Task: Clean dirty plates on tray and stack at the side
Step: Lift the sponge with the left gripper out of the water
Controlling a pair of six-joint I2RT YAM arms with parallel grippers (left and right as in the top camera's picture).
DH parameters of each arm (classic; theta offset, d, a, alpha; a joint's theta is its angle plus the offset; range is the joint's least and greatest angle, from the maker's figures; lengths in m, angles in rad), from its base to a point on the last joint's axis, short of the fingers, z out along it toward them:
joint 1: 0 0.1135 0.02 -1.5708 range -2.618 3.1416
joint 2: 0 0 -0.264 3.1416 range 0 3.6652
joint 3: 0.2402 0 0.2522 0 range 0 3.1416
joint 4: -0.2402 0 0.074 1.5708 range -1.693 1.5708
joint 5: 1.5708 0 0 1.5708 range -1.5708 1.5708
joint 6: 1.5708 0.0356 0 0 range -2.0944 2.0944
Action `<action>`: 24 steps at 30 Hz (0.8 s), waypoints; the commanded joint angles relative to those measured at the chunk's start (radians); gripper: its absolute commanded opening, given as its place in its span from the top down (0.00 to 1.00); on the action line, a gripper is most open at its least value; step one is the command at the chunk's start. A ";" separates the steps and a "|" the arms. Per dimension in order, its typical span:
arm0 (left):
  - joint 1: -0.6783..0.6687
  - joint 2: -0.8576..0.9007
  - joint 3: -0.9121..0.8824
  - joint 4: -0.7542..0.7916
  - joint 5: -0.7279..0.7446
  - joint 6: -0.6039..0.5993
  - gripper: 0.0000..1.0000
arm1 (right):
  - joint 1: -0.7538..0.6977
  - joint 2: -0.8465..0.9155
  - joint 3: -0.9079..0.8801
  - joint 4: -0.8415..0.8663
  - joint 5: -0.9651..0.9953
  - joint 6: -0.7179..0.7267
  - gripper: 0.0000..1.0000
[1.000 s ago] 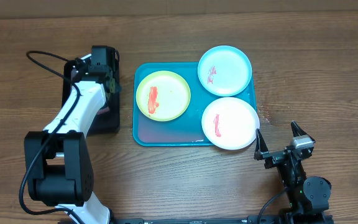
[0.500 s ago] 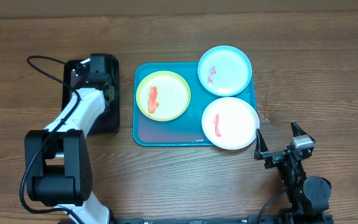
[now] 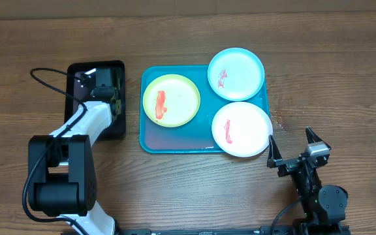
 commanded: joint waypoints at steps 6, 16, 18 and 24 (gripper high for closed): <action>0.012 0.004 -0.011 0.010 -0.021 0.008 0.52 | 0.006 -0.011 -0.010 0.003 0.006 0.005 0.00; 0.025 0.004 -0.011 -0.022 0.056 0.003 0.56 | 0.006 -0.011 -0.010 0.003 0.006 0.005 0.00; 0.048 0.004 -0.011 -0.046 0.110 -0.027 0.56 | 0.006 -0.011 -0.010 0.003 0.006 0.005 0.00; 0.119 0.004 -0.011 -0.077 0.209 -0.048 0.56 | 0.006 -0.011 -0.010 0.003 0.006 0.005 0.00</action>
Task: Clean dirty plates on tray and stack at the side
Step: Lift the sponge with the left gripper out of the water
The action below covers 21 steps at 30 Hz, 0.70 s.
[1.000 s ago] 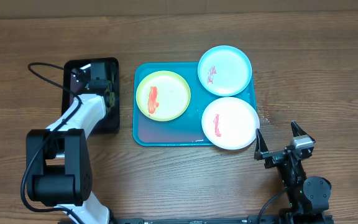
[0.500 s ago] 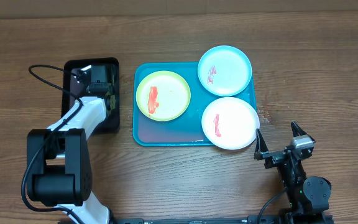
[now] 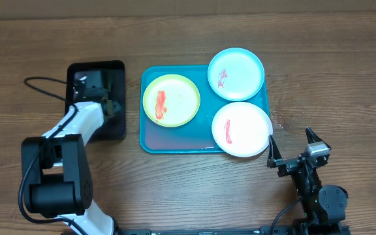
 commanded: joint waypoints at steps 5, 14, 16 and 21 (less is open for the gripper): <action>0.045 0.004 0.009 -0.011 0.114 0.011 0.56 | 0.006 -0.011 -0.010 0.003 0.006 0.005 0.00; 0.035 0.004 0.162 -0.184 0.156 0.036 0.58 | 0.006 -0.011 -0.010 0.004 -0.002 0.032 0.00; 0.035 0.004 0.197 -0.229 0.156 0.049 0.58 | 0.006 -0.011 -0.010 0.004 -0.001 0.049 0.00; 0.035 0.011 0.221 -0.279 0.154 0.055 0.63 | 0.006 -0.011 -0.010 0.004 -0.002 0.052 0.00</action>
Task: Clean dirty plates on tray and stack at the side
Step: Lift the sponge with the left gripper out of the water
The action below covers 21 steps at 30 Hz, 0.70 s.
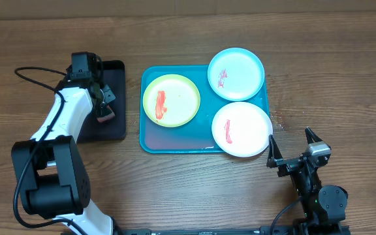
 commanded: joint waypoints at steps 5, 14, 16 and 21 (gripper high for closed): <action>-0.002 0.075 0.019 -0.014 0.013 0.018 0.63 | 0.006 -0.011 -0.010 0.004 -0.001 0.019 0.00; -0.002 0.147 0.027 -0.009 0.012 0.015 0.68 | 0.006 -0.011 -0.010 0.004 -0.001 0.019 0.00; -0.002 0.145 0.047 -0.019 0.012 0.015 0.69 | 0.006 -0.011 -0.010 0.004 -0.001 0.019 0.00; -0.003 0.145 0.156 -0.115 0.012 0.016 0.71 | 0.006 -0.011 -0.010 0.004 -0.001 0.019 0.00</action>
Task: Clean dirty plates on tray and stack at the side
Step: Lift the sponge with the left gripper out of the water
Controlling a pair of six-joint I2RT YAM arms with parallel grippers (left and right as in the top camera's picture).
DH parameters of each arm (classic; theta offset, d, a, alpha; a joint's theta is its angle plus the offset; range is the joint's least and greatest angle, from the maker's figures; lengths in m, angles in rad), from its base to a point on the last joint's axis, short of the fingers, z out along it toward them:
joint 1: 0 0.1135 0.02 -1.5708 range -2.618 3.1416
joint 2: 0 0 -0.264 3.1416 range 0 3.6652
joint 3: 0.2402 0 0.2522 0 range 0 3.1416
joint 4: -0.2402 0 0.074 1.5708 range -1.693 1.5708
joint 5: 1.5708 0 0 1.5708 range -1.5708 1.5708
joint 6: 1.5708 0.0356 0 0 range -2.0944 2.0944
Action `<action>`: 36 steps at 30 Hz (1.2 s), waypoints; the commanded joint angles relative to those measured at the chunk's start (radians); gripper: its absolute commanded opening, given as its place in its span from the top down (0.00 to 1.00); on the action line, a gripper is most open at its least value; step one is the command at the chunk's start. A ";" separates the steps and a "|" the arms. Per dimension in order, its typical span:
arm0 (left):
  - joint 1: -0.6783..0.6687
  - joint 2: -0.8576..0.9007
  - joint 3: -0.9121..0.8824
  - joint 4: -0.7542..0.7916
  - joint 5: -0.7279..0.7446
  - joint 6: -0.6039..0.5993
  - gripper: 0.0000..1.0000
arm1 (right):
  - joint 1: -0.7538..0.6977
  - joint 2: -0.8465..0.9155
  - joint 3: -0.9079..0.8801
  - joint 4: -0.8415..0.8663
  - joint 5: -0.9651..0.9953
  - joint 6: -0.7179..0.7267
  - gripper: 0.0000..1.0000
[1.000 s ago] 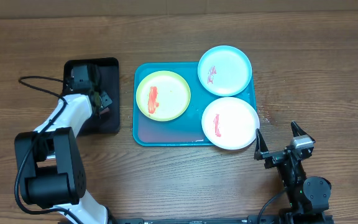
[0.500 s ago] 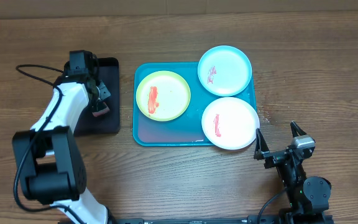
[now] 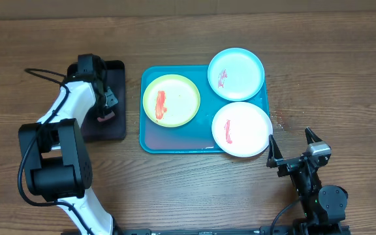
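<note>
On the teal tray (image 3: pixel 175 138) lie three dirty plates. The green plate (image 3: pixel 178 99) has an orange-red smear, the light blue plate (image 3: pixel 240 73) a small red mark, and the white plate (image 3: pixel 247 128) a red streak. My left gripper (image 3: pixel 106 109) is over the black tray (image 3: pixel 115 70), left of the teal tray. It appears shut on a pinkish sponge (image 3: pixel 104 118) at its tips. My right gripper (image 3: pixel 291 149) rests open near the table's front edge, just below and to the right of the white plate.
The black tray sits to the left of the teal one, and the left arm's cable (image 3: pixel 41 73) loops over the table beside it. Bare wooden tabletop surrounds both trays. The white plate's edge hangs over the teal tray's lower right corner.
The left arm has shifted slightly, and its wrist sits a little further right over the black tray. The sponge stays at the fingertips. The plates and right arm are unchanged.
At first my left gripper was low over the black tray, hiding what lay under it. It was still there at the second moment. By the third the arm had swung left and the pinkish sponge showed at its fingertips, where it remains. The right arm never moved.
</note>
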 commanded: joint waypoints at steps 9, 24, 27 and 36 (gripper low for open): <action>-0.002 0.019 0.129 -0.075 0.012 0.019 0.71 | 0.006 -0.011 -0.010 0.004 -0.001 0.005 0.00; -0.002 0.019 0.037 -0.016 0.012 0.019 0.83 | 0.006 -0.011 -0.010 0.004 -0.001 0.005 0.00; -0.002 0.019 0.033 -0.022 0.011 0.019 0.85 | 0.006 -0.011 -0.010 0.004 -0.001 0.005 0.00; -0.002 0.019 -0.010 -0.017 0.012 0.019 0.73 | 0.006 -0.011 -0.010 0.004 -0.001 0.005 0.00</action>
